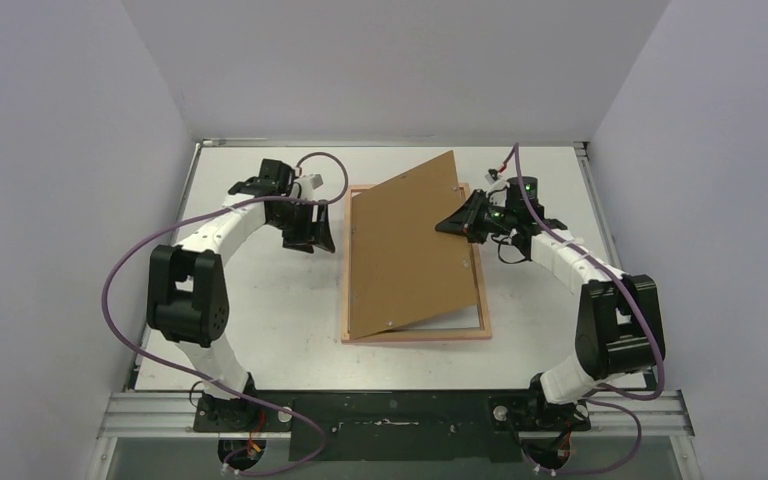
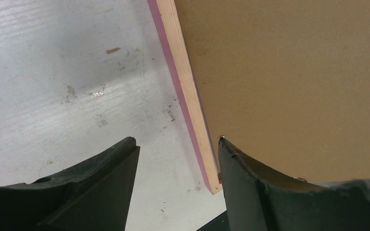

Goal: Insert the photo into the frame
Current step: Place the photo frame item in the photo frame.

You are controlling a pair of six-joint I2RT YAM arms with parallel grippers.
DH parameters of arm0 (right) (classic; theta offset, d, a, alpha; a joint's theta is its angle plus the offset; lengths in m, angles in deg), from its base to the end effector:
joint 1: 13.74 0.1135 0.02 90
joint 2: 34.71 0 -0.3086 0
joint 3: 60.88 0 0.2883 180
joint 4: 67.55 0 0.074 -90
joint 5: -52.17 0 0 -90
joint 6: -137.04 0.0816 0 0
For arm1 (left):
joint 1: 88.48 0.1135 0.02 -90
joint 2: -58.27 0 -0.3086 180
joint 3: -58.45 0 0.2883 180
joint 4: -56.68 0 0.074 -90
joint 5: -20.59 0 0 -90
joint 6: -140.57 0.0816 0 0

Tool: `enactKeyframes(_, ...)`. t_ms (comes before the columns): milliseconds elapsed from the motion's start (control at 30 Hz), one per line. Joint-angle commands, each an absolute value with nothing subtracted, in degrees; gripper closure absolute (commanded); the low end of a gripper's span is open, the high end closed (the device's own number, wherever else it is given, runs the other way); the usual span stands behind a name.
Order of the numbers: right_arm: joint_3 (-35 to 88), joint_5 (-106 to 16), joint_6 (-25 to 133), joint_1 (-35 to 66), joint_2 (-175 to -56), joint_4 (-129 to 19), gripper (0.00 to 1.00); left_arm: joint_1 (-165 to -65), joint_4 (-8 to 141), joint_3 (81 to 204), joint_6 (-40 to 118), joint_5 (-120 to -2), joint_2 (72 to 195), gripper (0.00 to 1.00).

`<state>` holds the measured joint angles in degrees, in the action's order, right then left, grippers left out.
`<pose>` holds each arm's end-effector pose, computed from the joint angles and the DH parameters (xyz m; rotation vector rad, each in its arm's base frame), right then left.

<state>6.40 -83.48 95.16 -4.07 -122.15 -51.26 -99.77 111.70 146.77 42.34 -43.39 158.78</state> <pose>0.3670 0.1217 0.2446 0.2968 2.3376 1.4113 0.4001 -0.1164 0.2202 0.2007 2.7361 -0.7177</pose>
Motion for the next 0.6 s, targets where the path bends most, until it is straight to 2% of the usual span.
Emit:
enactKeyframes(0,7.79,-86.74,96.44,-4.66,-122.27,-58.83,0.95,-100.87,108.04,147.49,41.35,-41.99,160.15,0.43)
enactKeyframes(100,8.66,-86.98,96.39,-5.06,-122.77,-59.18,0.95,-101.34,107.61,147.41,41.43,-42.07,160.93,0.48)
enactKeyframes(567,7.47,-87.29,96.62,-5.89,-124.42,-62.62,0.95,-101.82,105.43,147.87,40.98,-41.99,164.52,0.53)
